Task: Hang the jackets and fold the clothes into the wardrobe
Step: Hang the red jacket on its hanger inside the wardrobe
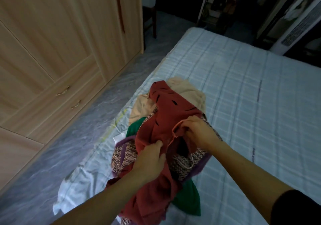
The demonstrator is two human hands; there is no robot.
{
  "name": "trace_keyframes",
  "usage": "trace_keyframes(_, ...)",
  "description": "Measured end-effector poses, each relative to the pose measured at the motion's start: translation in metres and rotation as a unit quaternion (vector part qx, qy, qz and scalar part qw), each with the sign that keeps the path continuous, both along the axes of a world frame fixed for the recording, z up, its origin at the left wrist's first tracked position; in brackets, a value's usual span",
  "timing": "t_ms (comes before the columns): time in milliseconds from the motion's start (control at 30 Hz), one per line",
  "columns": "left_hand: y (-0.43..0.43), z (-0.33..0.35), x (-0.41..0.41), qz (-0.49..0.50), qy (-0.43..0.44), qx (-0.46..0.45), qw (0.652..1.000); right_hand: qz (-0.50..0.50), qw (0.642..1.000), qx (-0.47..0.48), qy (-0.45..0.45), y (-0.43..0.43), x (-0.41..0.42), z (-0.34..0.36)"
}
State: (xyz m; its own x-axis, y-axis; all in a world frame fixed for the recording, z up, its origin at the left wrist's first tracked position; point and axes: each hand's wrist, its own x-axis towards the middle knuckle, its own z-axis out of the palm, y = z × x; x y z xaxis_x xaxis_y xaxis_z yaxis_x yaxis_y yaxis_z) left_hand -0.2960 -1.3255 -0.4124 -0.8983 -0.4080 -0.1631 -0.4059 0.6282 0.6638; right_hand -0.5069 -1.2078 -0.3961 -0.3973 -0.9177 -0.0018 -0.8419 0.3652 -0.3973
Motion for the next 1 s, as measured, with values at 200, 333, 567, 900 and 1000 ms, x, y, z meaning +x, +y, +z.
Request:
trace_keyframes(200, -0.035, 0.079, -0.005, -0.004, 0.097, -0.095, 0.991, -0.051, 0.998, -0.044, 0.016, 0.003, 0.001, 0.067)
trace_keyframes(333, -0.052, 0.147, -0.021, -0.019, 0.164, -0.152, 0.975, -0.078, 0.989, -0.108, 0.064, 0.015, 0.006, 0.138)
trace_keyframes(567, -0.061, 0.265, -0.047, -0.085, 0.265, -0.203, 0.939, -0.16, 0.946, -0.233, 0.157, 0.051, 0.02, 0.262)
trace_keyframes(900, -0.034, 0.389, -0.063, -0.137, 0.448, -0.192, 0.862, -0.266, 0.845, -0.359, 0.295, 0.097, 0.07, 0.393)
trace_keyframes(1000, -0.025, 0.411, -0.067, -0.154, 0.492, -0.175, 0.839, -0.294, 0.813, -0.362, 0.348, 0.111, 0.086, 0.419)
